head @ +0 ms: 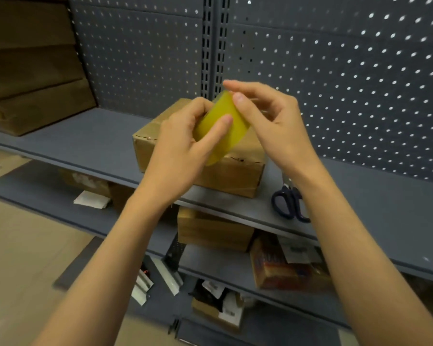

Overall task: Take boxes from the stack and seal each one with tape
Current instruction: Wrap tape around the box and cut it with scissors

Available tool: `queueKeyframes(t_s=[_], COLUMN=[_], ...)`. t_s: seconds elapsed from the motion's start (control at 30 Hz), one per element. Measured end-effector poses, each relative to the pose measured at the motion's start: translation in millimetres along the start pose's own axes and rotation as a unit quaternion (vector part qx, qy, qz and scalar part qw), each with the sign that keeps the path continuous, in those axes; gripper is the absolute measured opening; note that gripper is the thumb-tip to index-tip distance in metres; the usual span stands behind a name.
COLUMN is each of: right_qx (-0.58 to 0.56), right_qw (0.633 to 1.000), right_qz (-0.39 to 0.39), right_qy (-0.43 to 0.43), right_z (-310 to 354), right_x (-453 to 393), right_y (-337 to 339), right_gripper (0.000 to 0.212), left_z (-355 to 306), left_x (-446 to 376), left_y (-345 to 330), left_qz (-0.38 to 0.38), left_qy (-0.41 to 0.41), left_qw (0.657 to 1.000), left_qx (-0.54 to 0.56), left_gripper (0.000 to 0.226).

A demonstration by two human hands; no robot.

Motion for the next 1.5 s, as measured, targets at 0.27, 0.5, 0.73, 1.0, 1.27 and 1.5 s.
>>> queueKeyframes(t_s=[0.27, 0.5, 0.73, 1.0, 1.27, 1.5], right_qx=[-0.04, 0.082, 0.131, 0.058, -0.021, -0.005], right_qw=[0.997, 0.994, 0.989, 0.995, 0.996, 0.997], right_qz=[-0.056, -0.069, -0.057, -0.081, -0.061, -0.061], right_qy=[-0.028, 0.035, 0.029, -0.011, -0.054, -0.056], right_z=[-13.7, -5.6, -9.4, -15.7, -26.5, -25.4], right_x=[21.4, 25.4, 22.7, 25.8, 31.4, 34.8], right_y=[22.7, 21.7, 14.7, 13.5, 18.1, 14.8], right_gripper=[0.012, 0.011, 0.017, 0.016, 0.008, 0.013], left_z=[-2.6, 5.3, 13.9, 19.8, 20.7, 22.1], left_x=[5.3, 6.5, 5.4, 3.8, 5.1, 4.5], left_y=[-23.2, -27.3, -24.7, -24.4, -30.7, -27.2], left_qz=[0.037, 0.054, 0.058, 0.07, 0.087, 0.09], left_qy=[0.016, 0.045, 0.059, 0.062, 0.057, 0.042], left_qw=[0.999, 0.997, 0.997, 0.995, 0.994, 0.995], left_qx=[0.0, 0.007, 0.01, 0.023, 0.014, -0.011], left_gripper=[0.028, 0.029, 0.032, 0.029, 0.031, 0.031])
Point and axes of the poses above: each hand's wrist, its own x-axis away from the middle knuckle, its own y-axis out of the back of the hand, z = x × y, the point moved 9 cm from there along -x, towards the middle knuckle, and after that the axes turned 1 degree about -y, right-handed, at the moved point
